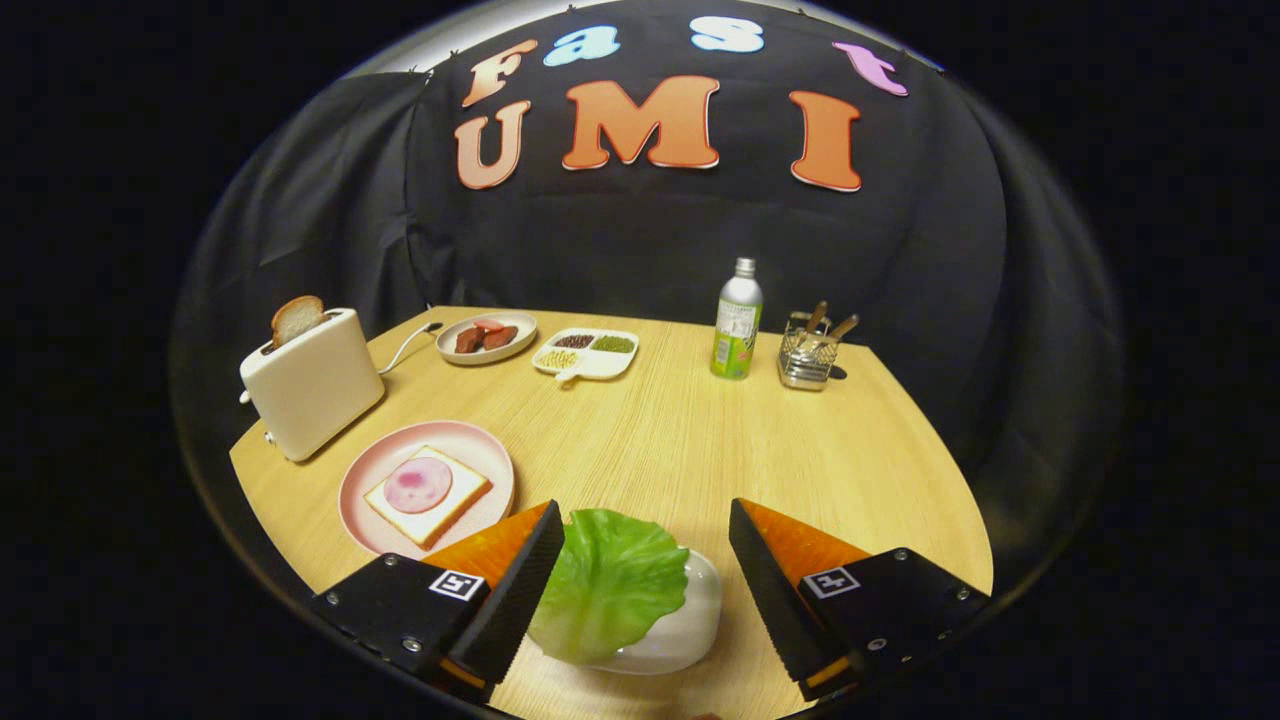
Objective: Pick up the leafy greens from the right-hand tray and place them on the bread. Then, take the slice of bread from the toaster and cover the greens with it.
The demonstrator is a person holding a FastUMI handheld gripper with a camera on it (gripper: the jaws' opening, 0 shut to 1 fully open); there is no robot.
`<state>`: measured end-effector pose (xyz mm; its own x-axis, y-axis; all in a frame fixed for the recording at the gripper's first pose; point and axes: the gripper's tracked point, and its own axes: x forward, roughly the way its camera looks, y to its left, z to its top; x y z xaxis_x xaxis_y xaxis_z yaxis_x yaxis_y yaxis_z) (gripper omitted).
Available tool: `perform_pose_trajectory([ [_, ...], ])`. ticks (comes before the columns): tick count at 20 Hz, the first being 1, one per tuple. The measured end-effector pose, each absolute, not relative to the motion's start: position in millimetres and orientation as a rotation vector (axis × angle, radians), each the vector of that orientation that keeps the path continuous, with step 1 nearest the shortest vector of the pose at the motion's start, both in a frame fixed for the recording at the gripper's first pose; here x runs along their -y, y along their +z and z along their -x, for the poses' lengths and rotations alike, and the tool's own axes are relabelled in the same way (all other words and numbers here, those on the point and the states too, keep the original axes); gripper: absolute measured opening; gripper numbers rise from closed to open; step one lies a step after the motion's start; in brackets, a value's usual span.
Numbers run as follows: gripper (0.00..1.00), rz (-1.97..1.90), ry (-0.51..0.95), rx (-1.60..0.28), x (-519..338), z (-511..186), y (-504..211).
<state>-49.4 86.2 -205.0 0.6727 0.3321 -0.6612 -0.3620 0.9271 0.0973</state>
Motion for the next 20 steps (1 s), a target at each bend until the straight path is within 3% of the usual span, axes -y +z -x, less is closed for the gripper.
perform_pose_trajectory([
  [10, 1.00, 0.044, 0.378, -1.018, -99.7, 72.7, -272.9],
  [14, 0.98, 0.076, 0.370, -1.051, -100.8, 75.0, -281.5],
  [20, 0.83, 0.085, 0.338, -1.089, -103.7, 80.3, -289.6],
])
